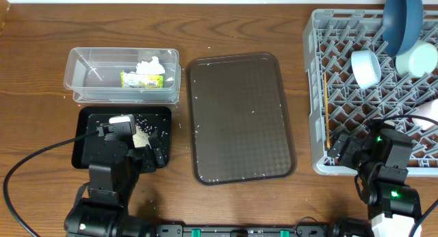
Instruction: Sort waste into correct bins and load items into the dishwasher rack
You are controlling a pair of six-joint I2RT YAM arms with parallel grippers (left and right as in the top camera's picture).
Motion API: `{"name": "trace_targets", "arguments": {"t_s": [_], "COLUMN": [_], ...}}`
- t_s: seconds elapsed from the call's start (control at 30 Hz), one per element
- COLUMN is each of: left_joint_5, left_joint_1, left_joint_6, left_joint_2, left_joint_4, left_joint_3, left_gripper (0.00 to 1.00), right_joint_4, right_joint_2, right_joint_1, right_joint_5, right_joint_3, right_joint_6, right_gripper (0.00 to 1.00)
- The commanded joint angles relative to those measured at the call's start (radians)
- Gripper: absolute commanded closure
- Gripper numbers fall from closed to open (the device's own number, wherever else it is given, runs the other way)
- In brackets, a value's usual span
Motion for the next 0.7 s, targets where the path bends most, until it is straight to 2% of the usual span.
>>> {"name": "trace_targets", "arguments": {"t_s": [0.0, 0.2, 0.37, 0.67], "left_joint_5": [-0.015, -0.015, -0.015, -0.015], "left_joint_1": [-0.002, -0.002, -0.002, -0.002], "left_joint_6": [0.002, 0.002, 0.002, 0.002], "left_joint_2": [0.001, 0.001, 0.001, 0.001], "left_joint_4": [0.003, 0.003, 0.003, 0.003], "left_joint_3": [-0.006, -0.006, -0.006, -0.006], "left_gripper": [0.10, 0.09, 0.10, 0.09], "right_joint_4": [-0.009, 0.015, 0.054, 0.133], "right_joint_2": [-0.006, -0.095, -0.243, -0.531], "right_joint_1": [-0.004, 0.011, 0.046, 0.195], "right_joint_5": [0.006, 0.006, 0.006, 0.016], "right_joint_3": [-0.003, -0.038, -0.100, -0.262], "right_joint_6": [0.011, 0.011, 0.011, -0.003], "right_gripper": [0.01, 0.01, 0.01, 0.01]}}
